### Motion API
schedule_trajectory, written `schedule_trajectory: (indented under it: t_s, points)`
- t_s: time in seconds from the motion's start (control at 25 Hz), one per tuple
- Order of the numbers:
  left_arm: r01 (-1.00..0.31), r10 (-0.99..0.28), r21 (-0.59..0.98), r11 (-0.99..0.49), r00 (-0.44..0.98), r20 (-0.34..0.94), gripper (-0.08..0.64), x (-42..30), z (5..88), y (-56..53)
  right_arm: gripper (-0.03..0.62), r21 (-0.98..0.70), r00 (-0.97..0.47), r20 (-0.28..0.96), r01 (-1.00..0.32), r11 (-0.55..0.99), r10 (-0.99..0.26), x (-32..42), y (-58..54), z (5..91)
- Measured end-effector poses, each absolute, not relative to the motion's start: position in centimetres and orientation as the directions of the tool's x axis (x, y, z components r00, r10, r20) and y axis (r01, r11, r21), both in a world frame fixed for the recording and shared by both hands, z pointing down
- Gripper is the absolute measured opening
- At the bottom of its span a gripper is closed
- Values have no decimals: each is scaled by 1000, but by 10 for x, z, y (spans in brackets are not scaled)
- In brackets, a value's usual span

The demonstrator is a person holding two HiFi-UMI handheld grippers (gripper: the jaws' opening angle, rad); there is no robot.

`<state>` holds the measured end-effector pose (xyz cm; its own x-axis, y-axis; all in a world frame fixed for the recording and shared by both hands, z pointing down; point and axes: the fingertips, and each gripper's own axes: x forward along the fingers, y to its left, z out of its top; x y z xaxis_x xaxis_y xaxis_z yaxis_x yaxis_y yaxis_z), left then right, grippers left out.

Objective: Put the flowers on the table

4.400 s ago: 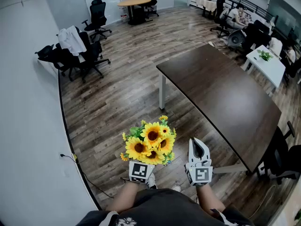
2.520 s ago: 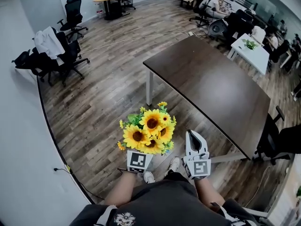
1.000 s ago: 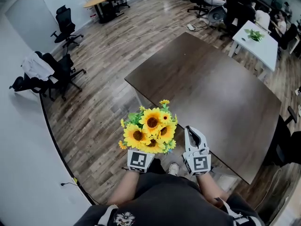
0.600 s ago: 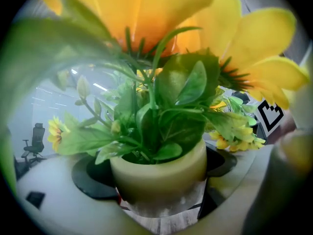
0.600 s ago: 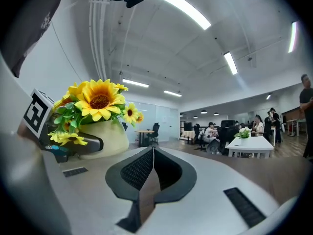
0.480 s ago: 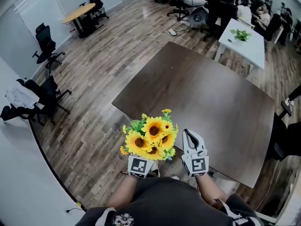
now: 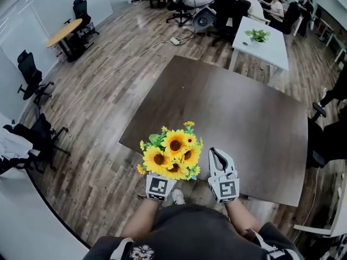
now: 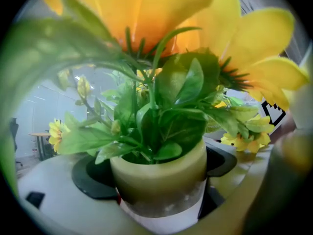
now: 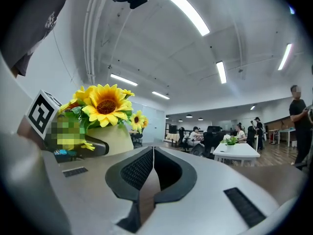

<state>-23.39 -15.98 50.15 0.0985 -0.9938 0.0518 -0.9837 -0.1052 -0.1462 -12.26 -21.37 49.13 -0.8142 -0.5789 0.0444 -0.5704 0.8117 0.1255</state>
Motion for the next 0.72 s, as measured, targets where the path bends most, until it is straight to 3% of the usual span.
schedule_trajectory:
  t_s: [0.72]
  points:
    - [-936, -938, -90, -339, 330, 108, 535, -192, 531, -222, 25, 114, -623, 87, -769, 629, -777, -58, -237, 495]
